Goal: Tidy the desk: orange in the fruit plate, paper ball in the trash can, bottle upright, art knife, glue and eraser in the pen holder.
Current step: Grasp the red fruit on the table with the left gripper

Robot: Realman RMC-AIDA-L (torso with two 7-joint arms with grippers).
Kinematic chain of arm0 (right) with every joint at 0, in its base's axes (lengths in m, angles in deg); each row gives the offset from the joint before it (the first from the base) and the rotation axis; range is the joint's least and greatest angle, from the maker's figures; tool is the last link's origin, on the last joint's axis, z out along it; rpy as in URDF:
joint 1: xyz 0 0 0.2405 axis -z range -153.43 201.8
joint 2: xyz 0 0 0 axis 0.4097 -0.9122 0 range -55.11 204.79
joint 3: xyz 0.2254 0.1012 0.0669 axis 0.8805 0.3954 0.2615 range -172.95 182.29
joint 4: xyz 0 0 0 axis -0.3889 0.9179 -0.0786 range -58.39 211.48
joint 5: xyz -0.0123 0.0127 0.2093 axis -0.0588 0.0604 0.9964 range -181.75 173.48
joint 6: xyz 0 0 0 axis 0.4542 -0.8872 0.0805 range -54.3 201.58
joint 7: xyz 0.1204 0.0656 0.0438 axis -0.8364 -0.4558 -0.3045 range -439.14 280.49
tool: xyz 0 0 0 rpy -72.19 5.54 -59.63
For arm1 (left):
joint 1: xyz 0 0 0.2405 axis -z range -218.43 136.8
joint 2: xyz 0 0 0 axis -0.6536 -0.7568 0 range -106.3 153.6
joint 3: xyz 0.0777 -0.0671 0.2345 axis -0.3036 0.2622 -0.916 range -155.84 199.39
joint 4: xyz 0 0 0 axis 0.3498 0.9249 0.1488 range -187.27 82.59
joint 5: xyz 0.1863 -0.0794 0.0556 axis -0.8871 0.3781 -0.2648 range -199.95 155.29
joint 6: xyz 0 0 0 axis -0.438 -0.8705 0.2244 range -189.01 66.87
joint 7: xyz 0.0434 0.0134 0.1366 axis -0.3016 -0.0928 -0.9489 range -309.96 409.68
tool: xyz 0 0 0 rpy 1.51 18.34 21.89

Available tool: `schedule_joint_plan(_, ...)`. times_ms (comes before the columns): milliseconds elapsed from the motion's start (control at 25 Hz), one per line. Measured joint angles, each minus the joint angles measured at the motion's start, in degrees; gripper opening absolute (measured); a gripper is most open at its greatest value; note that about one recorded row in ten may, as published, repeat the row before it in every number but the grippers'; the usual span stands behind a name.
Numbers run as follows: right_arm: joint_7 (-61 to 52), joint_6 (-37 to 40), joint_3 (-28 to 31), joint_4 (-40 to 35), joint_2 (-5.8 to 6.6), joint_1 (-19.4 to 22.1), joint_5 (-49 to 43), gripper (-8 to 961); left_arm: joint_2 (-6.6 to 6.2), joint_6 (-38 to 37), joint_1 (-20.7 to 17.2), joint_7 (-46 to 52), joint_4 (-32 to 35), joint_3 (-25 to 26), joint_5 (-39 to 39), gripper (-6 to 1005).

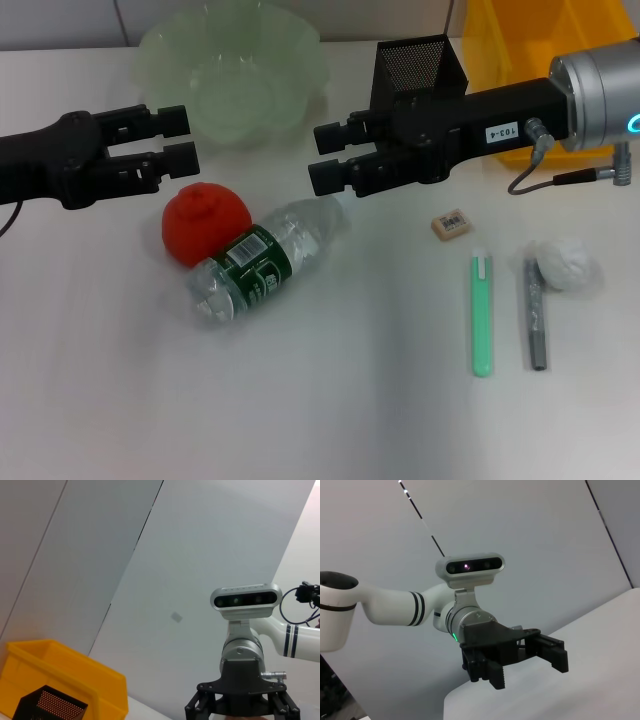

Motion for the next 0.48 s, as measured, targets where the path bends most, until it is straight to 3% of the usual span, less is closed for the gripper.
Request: schedule_joint_plan(480, 0.0, -0.2, 0.0, 0.0, -0.13, 0.3, 0.1, 825, 0.20, 0.8, 0.1, -0.1, 0.0, -0.2, 0.0, 757)
